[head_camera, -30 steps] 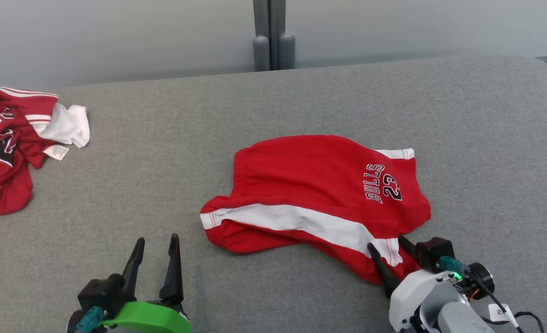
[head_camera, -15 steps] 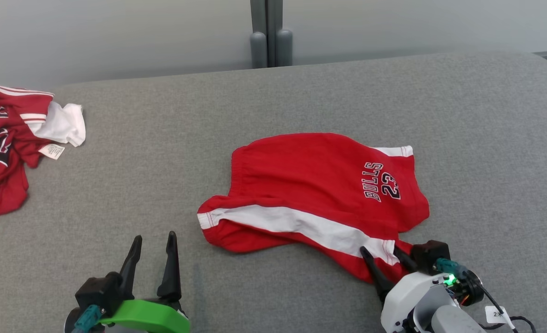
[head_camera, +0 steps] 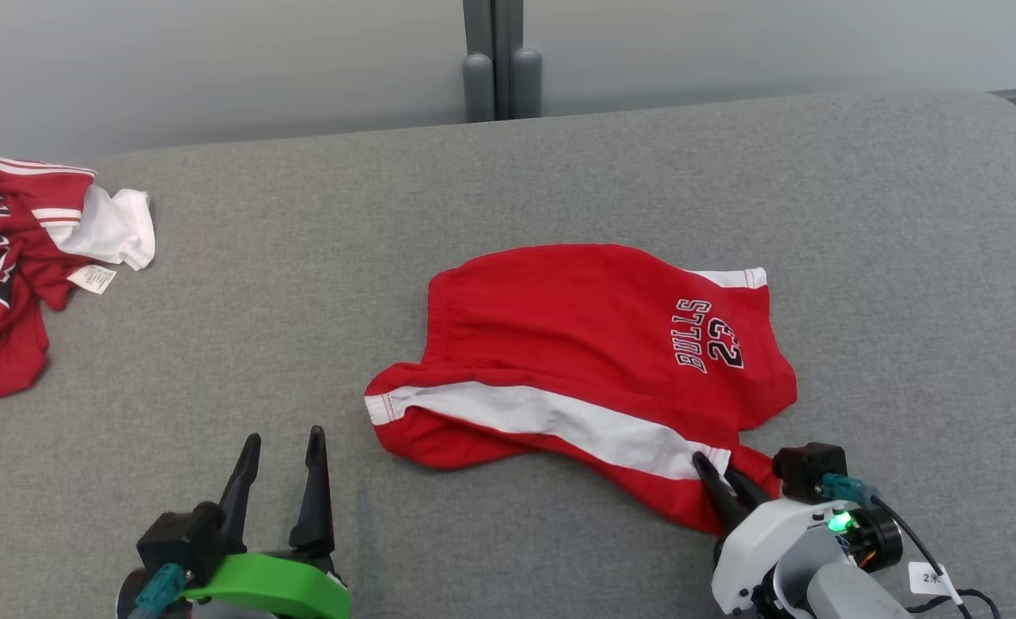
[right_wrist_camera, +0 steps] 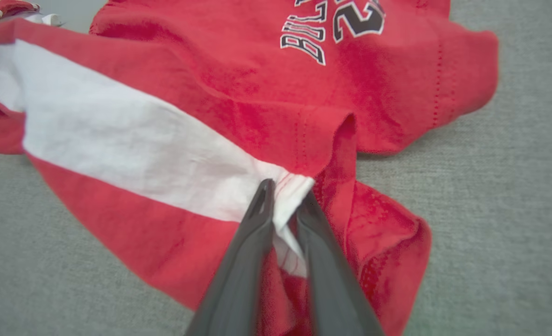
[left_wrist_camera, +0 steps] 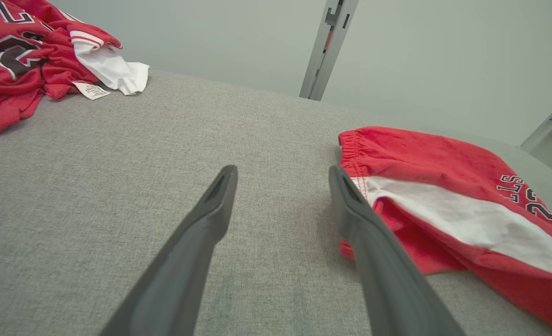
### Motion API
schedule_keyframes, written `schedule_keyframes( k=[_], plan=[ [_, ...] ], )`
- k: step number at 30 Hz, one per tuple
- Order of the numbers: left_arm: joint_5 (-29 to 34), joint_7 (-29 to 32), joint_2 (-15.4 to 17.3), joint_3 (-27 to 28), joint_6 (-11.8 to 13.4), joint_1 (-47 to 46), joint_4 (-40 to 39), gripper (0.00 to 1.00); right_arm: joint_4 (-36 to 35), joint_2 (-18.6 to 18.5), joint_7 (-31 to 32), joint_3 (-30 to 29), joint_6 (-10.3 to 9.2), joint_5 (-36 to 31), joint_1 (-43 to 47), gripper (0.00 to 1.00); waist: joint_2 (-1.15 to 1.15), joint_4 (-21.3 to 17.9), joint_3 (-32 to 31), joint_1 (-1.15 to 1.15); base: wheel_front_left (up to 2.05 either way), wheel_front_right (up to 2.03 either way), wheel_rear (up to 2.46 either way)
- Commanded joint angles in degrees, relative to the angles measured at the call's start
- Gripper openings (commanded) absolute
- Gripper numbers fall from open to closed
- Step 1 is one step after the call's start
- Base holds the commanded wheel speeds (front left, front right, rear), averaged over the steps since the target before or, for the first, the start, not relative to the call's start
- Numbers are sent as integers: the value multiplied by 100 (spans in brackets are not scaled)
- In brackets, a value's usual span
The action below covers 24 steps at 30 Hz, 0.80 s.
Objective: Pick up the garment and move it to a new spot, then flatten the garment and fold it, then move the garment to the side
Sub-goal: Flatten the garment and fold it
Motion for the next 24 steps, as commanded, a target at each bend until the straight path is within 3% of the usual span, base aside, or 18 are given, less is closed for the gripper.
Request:
schedule_keyframes(
  k=[1,2,11,20,24],
  plan=[
    [40,2,20,8,-20,-92,-11,100,65,-19,23,32,-6,1,-65,12,0,-3,2,0,0,0,0],
    [43,2,20,6,-20,-93,-3,100,98,-21,19,46,-6,-17,-80,0,0,-5,2,0,0,0,0],
    [-407,3,103,-466,-20,-242,381,100,29,-20,-156,-137,-6,-231,-183,0,0,-90,-13,0,0,0,0],
    [-2485,983,603,-1372,-20,-927,804,100,-201,-22,-20,-240,-6,-448,-87,0,0,-179,7,0,0,0,0],
    [-3078,1241,887,-1738,-20,-1168,817,100,-278,-22,17,-178,-6,-448,-48,0,0,-224,16,0,0,0,0]
  ],
)
